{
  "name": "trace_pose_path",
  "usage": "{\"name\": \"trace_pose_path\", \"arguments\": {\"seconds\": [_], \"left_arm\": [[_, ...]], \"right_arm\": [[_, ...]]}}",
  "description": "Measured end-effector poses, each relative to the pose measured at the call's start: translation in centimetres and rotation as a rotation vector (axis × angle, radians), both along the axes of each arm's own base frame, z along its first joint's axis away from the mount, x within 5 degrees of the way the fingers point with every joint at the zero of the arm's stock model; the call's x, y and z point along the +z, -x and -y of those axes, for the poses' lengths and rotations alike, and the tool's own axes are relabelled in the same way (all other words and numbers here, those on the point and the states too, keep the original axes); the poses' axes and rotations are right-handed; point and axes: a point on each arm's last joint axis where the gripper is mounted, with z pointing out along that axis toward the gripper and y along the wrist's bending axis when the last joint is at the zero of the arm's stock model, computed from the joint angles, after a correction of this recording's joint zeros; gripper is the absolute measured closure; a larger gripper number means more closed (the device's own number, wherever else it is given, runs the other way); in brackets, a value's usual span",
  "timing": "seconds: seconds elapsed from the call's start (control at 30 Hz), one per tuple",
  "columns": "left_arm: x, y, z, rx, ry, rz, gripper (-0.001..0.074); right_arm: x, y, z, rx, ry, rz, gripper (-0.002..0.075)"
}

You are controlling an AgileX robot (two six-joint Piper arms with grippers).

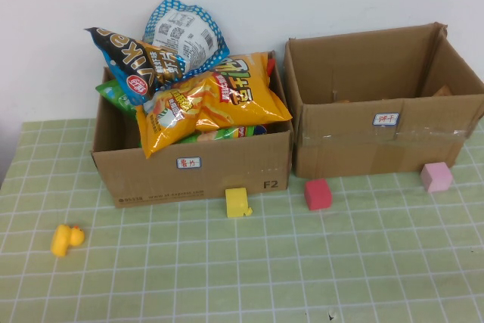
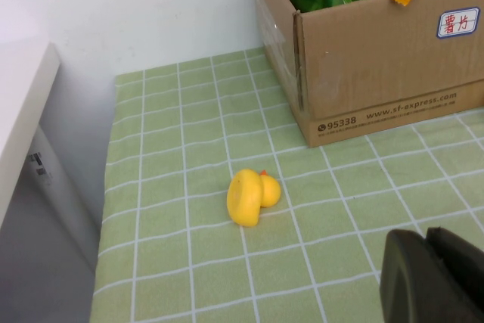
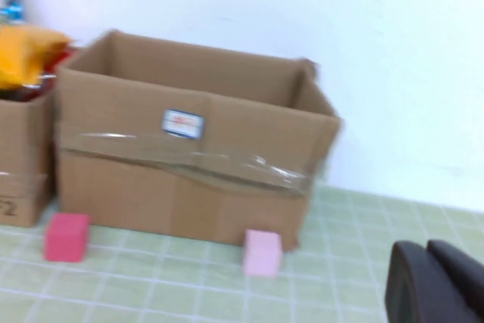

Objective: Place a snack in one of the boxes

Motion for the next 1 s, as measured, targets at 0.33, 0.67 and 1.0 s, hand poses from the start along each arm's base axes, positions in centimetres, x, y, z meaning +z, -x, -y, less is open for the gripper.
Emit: {"name": "trace_pose_path", "arguments": {"seconds": [0.33, 0.67, 1.0], "left_arm": [[0.0, 0.0, 0.0, 0.0, 0.0, 0.0, 0.0738], [0.0, 0.0, 0.0, 0.0, 0.0, 0.0, 0.0737], [0.0, 0.0, 0.0, 0.0, 0.0, 0.0, 0.0738]], "right_arm": [[-1.9, 0.7, 0.7, -0.125, -0.09, -0.196, 0.0728], [-2.3, 0.9, 0.6, -0.114, -0.111, -0.253, 0.0728], [-2.3, 0.9, 0.6, -0.112, -0.111, -0.259, 0.0728]]}}
